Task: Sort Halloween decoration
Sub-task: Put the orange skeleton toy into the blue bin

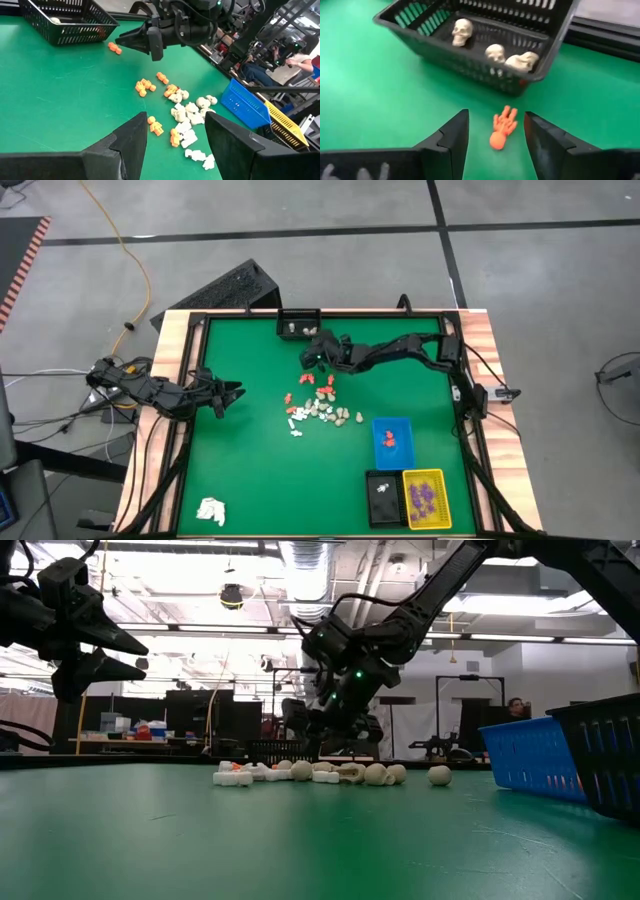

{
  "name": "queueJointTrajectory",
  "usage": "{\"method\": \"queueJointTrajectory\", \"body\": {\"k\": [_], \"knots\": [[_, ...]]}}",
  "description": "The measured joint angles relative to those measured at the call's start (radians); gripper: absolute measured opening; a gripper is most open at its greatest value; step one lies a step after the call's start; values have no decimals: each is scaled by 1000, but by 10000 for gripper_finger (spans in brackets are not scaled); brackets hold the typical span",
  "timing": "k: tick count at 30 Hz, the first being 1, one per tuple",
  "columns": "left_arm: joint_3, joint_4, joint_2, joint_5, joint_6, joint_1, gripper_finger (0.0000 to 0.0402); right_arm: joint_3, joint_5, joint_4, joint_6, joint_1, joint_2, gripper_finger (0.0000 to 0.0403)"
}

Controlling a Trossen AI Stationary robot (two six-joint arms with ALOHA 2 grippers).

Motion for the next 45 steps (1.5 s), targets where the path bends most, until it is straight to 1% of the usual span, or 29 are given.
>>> {"method": "queueJointTrajectory", "body": {"k": [6, 10, 12, 15, 17, 20, 23, 27, 33, 45], "knots": [[0, 0, 0, 0, -1, 0, 189, 0, -18, 26, 11, -10, 0, 188], [0, 0, 0, 0, -1, 0, 189, -1, -20, 22, 18, -11, 26, 188], [0, 0, 0, 1, -1, 0, 189, 20, -20, 25, 32, -10, 60, 188], [0, 0, -1, 1, -5, 0, 189, 51, 1, -45, 35, 5, 72, 187], [0, 0, -1, 3, -4, 0, 189, 80, 12, -55, 28, 11, 82, 187], [0, 0, -1, 3, -3, 0, 189, 111, 11, -139, 40, 13, 85, 185], [0, 0, -1, 2, -1, 0, 189, 129, 0, -181, 66, 0, 84, 176], [0, 0, -1, 3, -1, 0, 189, 131, -19, -212, 70, -6, 84, 155], [0, 0, -1, 4, -1, 0, 189, 132, -43, -233, 67, -3, 83, 112], [0, 0, -1, 4, -18, 0, 189, 133, -65, -252, 39, 6, 80, 11]]}}
